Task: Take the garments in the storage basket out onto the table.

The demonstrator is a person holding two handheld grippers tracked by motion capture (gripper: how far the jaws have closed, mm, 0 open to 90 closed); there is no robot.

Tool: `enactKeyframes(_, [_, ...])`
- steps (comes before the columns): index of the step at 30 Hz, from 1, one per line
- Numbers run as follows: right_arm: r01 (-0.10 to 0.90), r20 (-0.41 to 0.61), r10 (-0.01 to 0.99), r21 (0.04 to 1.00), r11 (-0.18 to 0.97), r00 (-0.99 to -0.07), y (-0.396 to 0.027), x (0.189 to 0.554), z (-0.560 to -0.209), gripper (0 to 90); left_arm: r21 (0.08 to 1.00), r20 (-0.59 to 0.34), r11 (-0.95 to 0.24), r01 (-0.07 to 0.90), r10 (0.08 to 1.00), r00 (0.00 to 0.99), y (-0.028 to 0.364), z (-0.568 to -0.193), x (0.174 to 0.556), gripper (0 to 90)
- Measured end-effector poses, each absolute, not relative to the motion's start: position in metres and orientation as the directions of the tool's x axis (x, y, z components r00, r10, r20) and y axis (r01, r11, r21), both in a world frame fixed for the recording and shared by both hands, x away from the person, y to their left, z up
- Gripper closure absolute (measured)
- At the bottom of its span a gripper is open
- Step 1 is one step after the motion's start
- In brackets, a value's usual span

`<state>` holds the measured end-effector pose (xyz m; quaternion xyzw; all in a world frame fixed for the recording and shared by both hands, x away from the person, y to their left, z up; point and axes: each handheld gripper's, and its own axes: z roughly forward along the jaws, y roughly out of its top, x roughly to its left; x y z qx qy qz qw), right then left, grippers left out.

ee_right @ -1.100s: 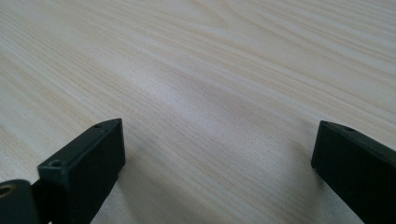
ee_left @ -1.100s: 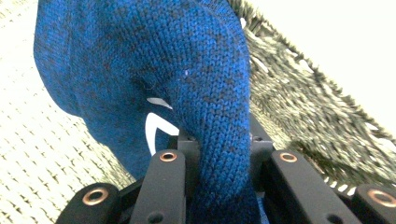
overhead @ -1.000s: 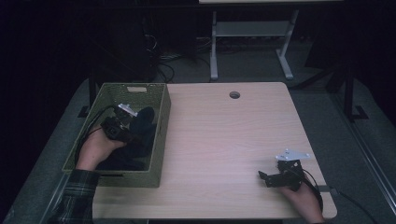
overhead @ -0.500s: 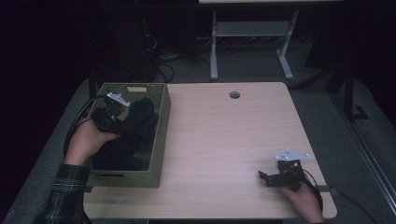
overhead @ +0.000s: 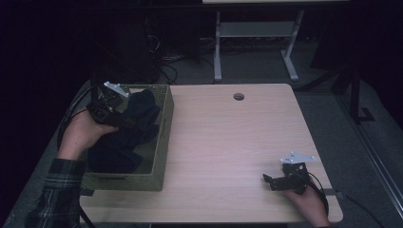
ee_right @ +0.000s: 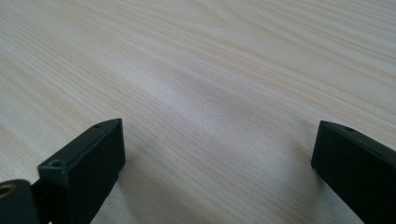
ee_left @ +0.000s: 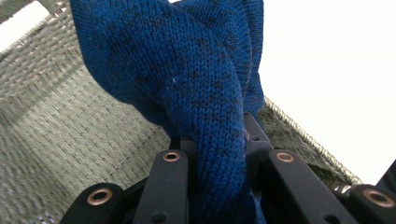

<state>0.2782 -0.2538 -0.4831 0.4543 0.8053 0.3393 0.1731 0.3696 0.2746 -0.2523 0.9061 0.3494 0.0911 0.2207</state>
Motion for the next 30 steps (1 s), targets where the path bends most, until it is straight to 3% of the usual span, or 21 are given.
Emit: enactKeyframes(30, [0.615,0.03,0.849,0.703,0.357,-0.527,-0.254,0.278,-0.483,2.5,0.477,0.046,-0.702,0.528,0.62,0.783,0.246,-0.2,0.368,76.2])
